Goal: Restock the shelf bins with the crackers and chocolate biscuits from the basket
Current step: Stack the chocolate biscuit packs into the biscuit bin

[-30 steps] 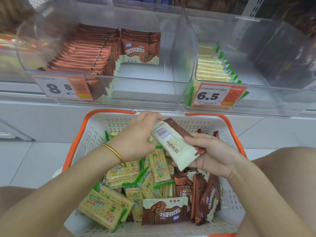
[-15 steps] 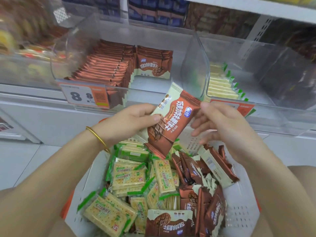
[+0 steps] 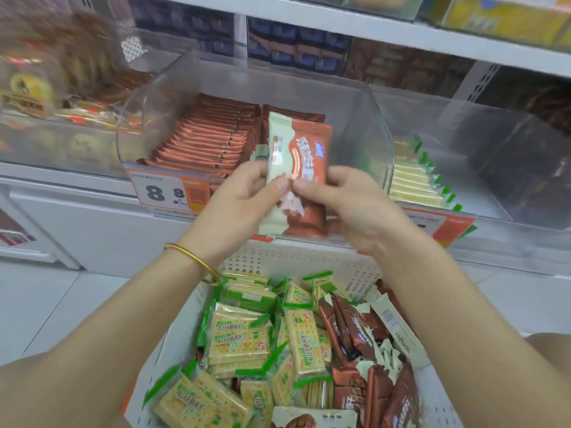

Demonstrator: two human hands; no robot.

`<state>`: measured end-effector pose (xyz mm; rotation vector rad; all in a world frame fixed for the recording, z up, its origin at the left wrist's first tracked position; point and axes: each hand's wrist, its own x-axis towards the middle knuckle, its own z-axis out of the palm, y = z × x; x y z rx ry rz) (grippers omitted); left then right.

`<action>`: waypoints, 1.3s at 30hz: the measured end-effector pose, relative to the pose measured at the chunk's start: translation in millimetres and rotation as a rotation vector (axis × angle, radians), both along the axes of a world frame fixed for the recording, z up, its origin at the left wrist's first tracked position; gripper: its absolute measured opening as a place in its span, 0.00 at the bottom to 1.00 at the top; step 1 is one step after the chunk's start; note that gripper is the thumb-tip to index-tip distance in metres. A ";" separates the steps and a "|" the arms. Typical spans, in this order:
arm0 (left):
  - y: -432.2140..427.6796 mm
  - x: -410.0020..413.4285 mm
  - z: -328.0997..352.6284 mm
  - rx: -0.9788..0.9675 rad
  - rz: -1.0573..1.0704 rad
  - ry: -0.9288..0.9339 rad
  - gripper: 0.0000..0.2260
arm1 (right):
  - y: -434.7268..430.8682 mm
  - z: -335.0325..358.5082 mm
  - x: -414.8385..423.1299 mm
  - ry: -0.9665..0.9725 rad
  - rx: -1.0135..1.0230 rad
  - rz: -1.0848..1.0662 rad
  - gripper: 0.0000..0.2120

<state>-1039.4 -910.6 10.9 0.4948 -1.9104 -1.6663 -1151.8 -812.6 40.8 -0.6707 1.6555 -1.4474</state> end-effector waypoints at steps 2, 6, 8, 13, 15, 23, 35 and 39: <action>-10.5 -1.1 5.7 -0.175 0.184 0.025 0.10 | -22.7 14.9 -22.4 -0.034 0.022 -0.049 0.05; -39.4 0.6 4.3 -0.866 0.419 -0.135 0.12 | -74.3 33.3 -71.7 0.286 0.108 -0.132 0.07; -44.7 -0.8 0.8 -1.043 0.423 -0.283 0.13 | -97.9 25.6 -92.5 0.709 0.313 -0.093 0.08; -51.2 -8.8 -13.8 -1.098 0.371 -0.484 0.18 | -135.8 -9.6 -118.0 1.220 0.572 0.069 0.12; -52.1 -10.3 -16.5 -1.136 0.376 -0.517 0.19 | -147.5 -22.3 -123.7 1.294 0.585 0.069 0.15; -51.9 -11.8 -18.5 -1.163 0.383 -0.504 0.19 | -163.4 -45.0 -128.7 1.434 0.583 -0.006 0.22; -52.6 -10.9 -19.3 -1.129 0.391 -0.423 0.20 | -153.1 -31.2 -110.9 1.577 0.662 -0.122 0.31; -35.9 -3.9 -8.0 -1.169 0.408 -0.223 0.12 | -106.7 15.5 -71.8 1.279 0.237 -0.162 0.12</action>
